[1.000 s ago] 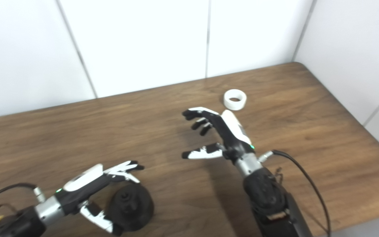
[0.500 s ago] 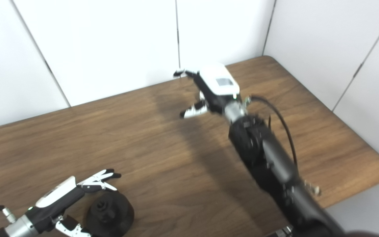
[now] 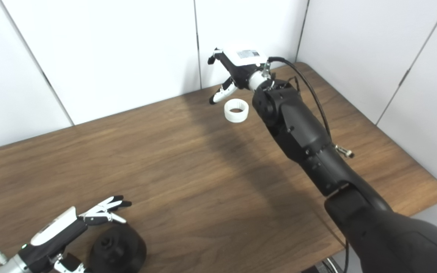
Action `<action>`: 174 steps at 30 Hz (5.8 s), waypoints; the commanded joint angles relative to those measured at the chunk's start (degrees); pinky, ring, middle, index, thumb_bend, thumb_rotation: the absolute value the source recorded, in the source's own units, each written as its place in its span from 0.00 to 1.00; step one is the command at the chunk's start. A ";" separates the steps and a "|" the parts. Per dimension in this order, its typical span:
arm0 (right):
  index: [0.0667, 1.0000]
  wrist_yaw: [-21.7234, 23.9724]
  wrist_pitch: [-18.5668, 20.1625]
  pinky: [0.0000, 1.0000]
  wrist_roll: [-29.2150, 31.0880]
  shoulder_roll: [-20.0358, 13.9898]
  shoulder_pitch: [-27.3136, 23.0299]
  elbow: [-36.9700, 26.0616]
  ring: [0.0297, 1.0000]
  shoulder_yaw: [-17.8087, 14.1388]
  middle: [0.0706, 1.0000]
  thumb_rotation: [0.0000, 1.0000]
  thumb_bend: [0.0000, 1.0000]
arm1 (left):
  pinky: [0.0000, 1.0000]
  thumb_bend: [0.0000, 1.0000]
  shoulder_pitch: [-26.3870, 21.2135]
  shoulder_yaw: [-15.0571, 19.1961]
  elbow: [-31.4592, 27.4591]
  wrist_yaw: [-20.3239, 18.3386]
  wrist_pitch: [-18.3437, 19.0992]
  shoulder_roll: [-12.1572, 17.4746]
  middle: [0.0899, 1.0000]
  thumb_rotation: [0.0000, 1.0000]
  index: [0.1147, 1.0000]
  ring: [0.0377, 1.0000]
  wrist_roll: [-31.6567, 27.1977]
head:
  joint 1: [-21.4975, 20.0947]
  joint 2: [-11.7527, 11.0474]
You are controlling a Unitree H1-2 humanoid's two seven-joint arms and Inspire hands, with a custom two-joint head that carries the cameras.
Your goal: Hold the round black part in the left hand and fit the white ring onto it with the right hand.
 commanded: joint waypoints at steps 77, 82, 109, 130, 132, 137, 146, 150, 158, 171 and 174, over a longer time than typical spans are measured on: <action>0.68 -3.66 4.03 0.77 13.28 -3.31 -2.99 14.90 0.85 3.97 0.85 0.23 0.78 | 0.93 0.52 2.71 0.12 -3.81 -2.63 5.71 3.43 0.93 0.06 0.42 1.00 1.01 | 2.92 2.08; 0.63 -7.32 2.23 0.76 14.88 -2.83 -2.75 15.91 0.83 3.86 0.83 0.21 0.74 | 0.93 0.52 2.89 0.16 -3.83 -2.38 5.29 3.40 0.93 0.06 0.42 1.00 1.06 | 2.92 2.08; 0.49 -10.24 2.58 0.75 15.96 -1.97 -2.29 17.34 0.81 5.42 0.79 0.13 0.59 | 0.93 0.52 3.24 0.34 -5.21 -2.66 6.72 3.99 0.93 0.06 0.42 1.00 1.31 | 3.67 3.20; 0.45 -12.15 1.31 0.69 14.87 -3.06 -0.71 15.62 0.78 6.27 0.75 0.13 0.52 | 0.92 0.52 3.20 0.22 -4.83 -2.60 6.21 3.95 0.93 0.06 0.42 1.00 1.18 | 4.65 4.34; 0.45 -11.81 0.93 0.68 14.88 -3.21 -0.38 14.33 0.78 6.35 0.75 0.13 0.52 | 0.92 0.52 3.15 0.19 -4.69 -2.57 6.17 3.88 0.93 0.07 0.42 1.00 1.24 | 5.06 4.53; 0.45 -10.39 0.98 0.73 16.79 -2.63 0.64 10.77 0.82 5.29 0.76 0.13 0.52 | 0.91 0.52 3.06 0.06 -4.49 -2.41 5.93 3.57 0.93 0.07 0.42 1.00 1.45 | 5.79 4.94; 0.45 -9.66 -0.20 0.72 17.52 -2.79 1.97 7.20 0.82 5.37 0.76 0.13 0.52 | 0.90 0.52 2.85 -0.28 -4.94 -2.49 6.90 3.12 0.93 0.07 0.42 1.00 2.00 | 10.19 6.38; 0.45 -8.42 -2.38 0.70 18.87 -3.38 4.02 1.45 0.81 5.03 0.76 0.13 0.52 | 0.90 0.52 2.48 -0.97 -5.93 -2.53 9.24 2.10 0.94 0.07 0.42 1.00 3.43 | 12.81 7.06; 0.45 -5.04 -3.62 0.75 20.38 -3.94 5.91 -5.14 0.81 3.83 0.77 0.13 0.52 | 0.84 0.52 2.38 -1.46 -6.14 -1.28 9.84 0.24 0.93 0.07 0.42 1.00 5.15 | 15.60 7.85; 0.45 -1.37 -4.31 0.72 19.92 -3.44 7.15 -12.30 0.81 4.14 0.77 0.13 0.52 | 0.86 0.52 2.25 -1.68 -5.81 -0.85 10.42 -1.23 0.93 0.07 0.42 1.00 6.44 | 19.78 9.12; 0.45 -0.95 -4.86 0.72 20.14 -3.23 7.26 -13.07 0.80 4.38 0.76 0.13 0.52 | 0.89 0.52 2.12 -1.58 -5.66 -0.84 10.87 -1.58 0.93 0.07 0.42 1.00 6.37 | 21.39 9.44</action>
